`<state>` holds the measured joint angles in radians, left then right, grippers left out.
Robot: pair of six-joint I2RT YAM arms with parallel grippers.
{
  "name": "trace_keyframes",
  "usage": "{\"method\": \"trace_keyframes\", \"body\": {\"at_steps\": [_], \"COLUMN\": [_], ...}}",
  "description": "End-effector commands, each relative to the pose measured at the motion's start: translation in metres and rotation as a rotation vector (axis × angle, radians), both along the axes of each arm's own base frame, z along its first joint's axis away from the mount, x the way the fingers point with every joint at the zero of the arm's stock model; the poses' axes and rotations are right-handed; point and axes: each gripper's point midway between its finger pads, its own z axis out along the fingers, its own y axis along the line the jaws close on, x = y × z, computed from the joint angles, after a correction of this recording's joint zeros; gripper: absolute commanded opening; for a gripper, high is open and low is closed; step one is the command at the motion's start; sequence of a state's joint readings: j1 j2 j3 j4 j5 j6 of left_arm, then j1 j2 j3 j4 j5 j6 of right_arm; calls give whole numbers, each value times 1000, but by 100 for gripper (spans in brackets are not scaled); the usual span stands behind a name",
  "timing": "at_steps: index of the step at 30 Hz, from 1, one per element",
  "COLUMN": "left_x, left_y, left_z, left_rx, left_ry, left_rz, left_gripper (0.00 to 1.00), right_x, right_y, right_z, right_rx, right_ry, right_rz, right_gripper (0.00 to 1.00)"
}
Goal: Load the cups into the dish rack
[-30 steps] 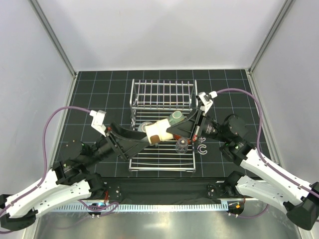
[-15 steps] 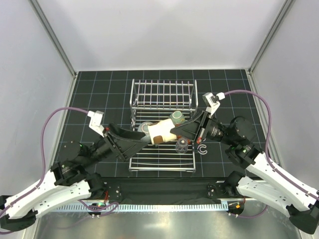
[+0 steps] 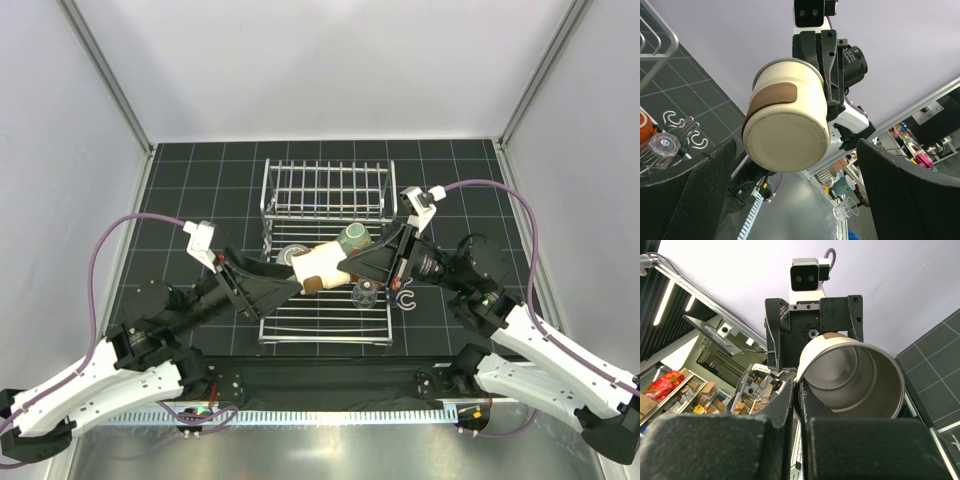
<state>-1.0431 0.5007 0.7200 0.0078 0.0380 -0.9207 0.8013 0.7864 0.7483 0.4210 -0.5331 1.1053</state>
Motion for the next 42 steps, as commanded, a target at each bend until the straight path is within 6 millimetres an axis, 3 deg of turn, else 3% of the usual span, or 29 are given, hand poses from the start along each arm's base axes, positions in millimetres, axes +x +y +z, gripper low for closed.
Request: {"method": "trace_keyframes", "body": {"at_steps": [1, 18, 30, 33, 34, 37, 38, 40, 42], "left_x": [-3, 0, 2, 4, 5, 6, 6, 8, 11], "left_y": [1, -5, -9, -9, -10, -11, -11, -11, -10], "left_z": [19, 17, 12, 11, 10, 7, 6, -1, -8], "left_rx": [-56, -56, -30, -5, 3, 29, 37, 76, 124], "left_ry": [-21, 7, 18, 27, 27, 33, 38, 59, 73], "left_rz": [-12, -15, -17, -6, -5, -3, -2, 7, 27], "left_gripper": [100, 98, 66, 52, 40, 16, 10, 0, 0], "right_x": [-5, -5, -3, -4, -3, 0, 3, 16, 21], "right_y": [-7, 3, 4, 5, 5, 6, 6, 0, -11], "right_z": [28, 23, 18, 17, 15, 9, 1, -9, -24], "right_rx": [88, 78, 58, 55, 50, 14, -38, -116, -223], "right_ry": [-63, -50, -50, -51, -49, -59, -43, -52, -19], "right_rz": [-18, -17, -30, -30, -30, -52, -74, -169, -232], "right_gripper": [4, 4, 4, 4, 4, 5, 8, 26, 44]}}
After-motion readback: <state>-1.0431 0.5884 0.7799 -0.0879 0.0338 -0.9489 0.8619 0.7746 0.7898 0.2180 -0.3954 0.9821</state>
